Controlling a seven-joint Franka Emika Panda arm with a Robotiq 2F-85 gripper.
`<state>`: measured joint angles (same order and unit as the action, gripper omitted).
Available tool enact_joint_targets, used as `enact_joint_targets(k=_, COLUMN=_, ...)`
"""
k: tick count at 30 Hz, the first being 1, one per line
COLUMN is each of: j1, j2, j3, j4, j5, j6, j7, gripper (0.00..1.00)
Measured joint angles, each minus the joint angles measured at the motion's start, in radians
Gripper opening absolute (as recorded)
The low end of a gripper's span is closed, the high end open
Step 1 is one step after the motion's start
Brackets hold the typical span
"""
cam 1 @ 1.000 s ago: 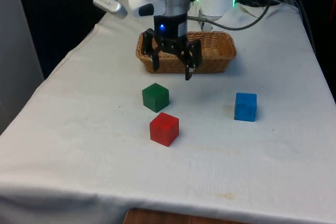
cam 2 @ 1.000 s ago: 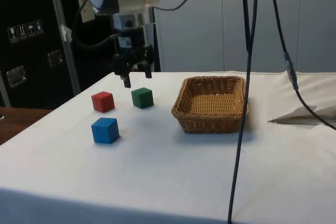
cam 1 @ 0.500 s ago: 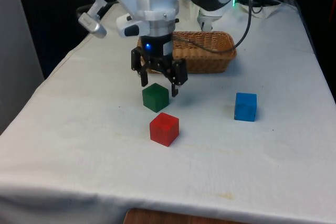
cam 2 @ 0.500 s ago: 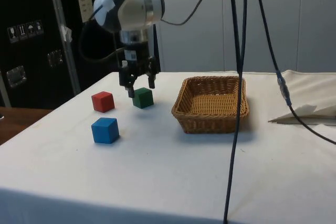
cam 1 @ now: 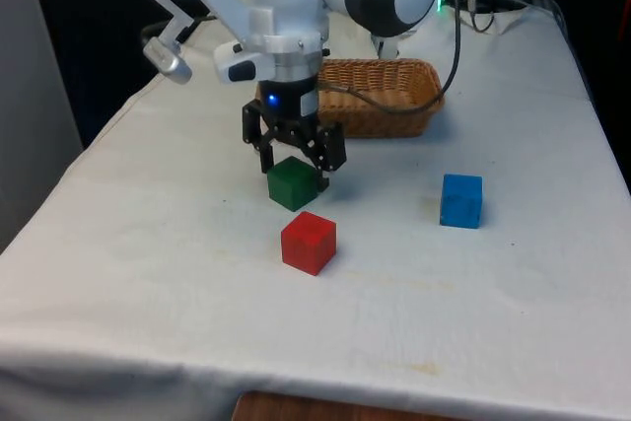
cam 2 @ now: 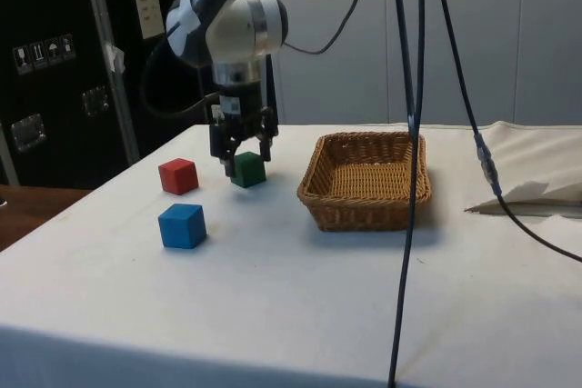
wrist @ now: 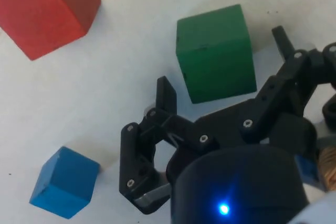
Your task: Pick up exactly two blocks and place them into the basket.
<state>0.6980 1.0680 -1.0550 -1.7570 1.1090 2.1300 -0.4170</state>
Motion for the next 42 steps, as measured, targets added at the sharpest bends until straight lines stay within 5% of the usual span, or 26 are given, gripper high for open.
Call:
enact_joint_targets(k=5, j1=-0.002, j2=0.004, j3=0.0, j4=0.001, j5=0.004, j6=0.008, j7=-0.001, gripper=1.0)
enact_joint_targets(k=7, j1=-0.001, j2=0.004, j3=0.0, j4=0.0, j5=0.004, j6=0.011, j7=0.0, gripper=0.8)
enact_joint_targets(k=8, j1=-0.001, j2=0.004, j3=0.0, j4=0.0, j5=0.004, j6=0.013, j7=0.001, gripper=0.8)
enact_joint_targets(k=15, j1=0.001, j2=0.004, j3=0.0, j4=-0.003, j5=0.004, j6=0.021, j7=0.006, gripper=0.0)
enact_joint_targets(k=27, j1=0.006, j2=0.002, j3=-0.007, j4=-0.009, j5=0.004, j6=0.026, j7=0.013, gripper=0.0)
enact_joint_targets(k=34, j1=0.041, j2=-0.047, j3=-0.047, j4=-0.055, j5=-0.008, j6=0.009, j7=0.022, gripper=0.0)
enact_joint_targets(k=42, j1=0.067, j2=-0.119, j3=-0.078, j4=-0.101, j5=-0.045, j6=-0.002, j7=0.042, gripper=0.0)
